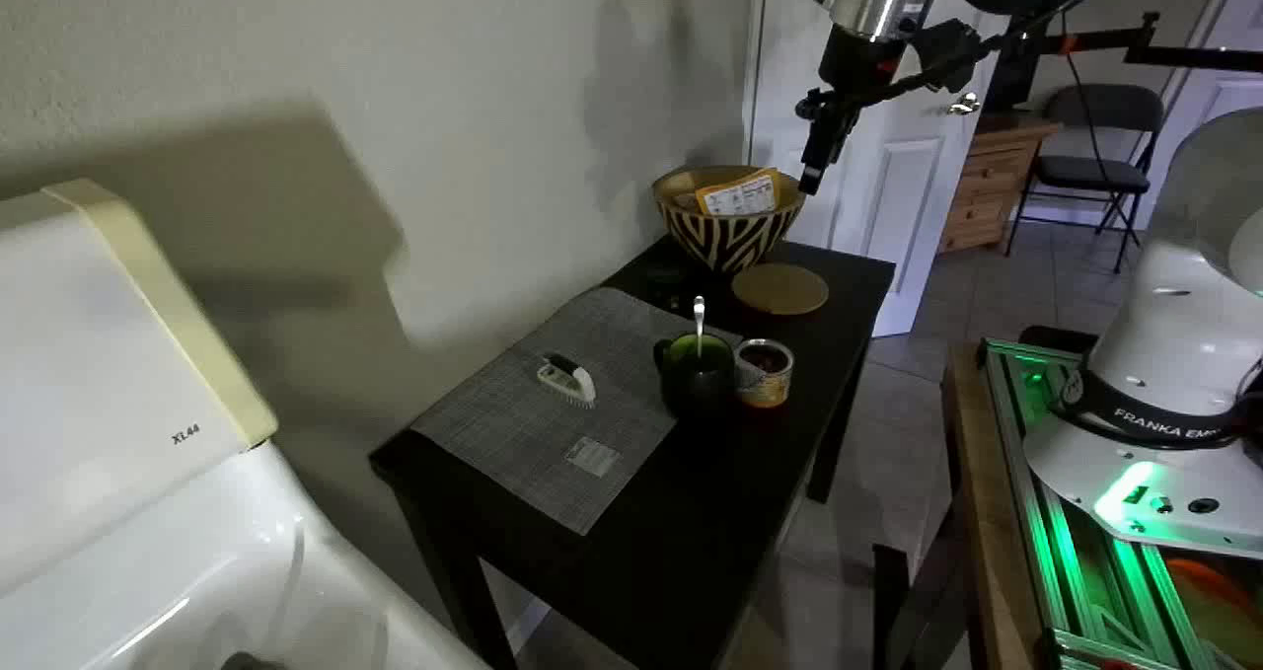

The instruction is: Transfer the small brush to the bowl

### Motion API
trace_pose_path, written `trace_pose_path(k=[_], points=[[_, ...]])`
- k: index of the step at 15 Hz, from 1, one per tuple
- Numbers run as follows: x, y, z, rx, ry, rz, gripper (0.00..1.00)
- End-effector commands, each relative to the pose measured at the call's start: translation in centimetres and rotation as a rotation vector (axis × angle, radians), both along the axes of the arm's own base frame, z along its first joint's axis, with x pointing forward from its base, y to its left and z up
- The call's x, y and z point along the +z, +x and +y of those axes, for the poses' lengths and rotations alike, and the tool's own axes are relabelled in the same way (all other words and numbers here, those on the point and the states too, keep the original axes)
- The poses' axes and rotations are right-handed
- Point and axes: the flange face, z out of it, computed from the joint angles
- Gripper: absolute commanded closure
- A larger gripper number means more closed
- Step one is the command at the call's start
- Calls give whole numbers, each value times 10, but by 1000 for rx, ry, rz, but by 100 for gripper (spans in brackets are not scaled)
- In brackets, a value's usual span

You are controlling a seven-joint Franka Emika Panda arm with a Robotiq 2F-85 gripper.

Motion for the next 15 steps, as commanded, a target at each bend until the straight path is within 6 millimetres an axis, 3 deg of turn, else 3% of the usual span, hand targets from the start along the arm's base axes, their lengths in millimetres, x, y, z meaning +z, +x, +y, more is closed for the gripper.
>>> trace_pose_path(k=[1, 4, 12, 15], points=[[-4, -2, 0, 0, 2, 14, 0], [-15, -3, 1, 0, 6, 38, 0], [-16, -3, 1, 0, 6, 40, 0], [-16, 8, -4, -31, 57, 39, 0]])
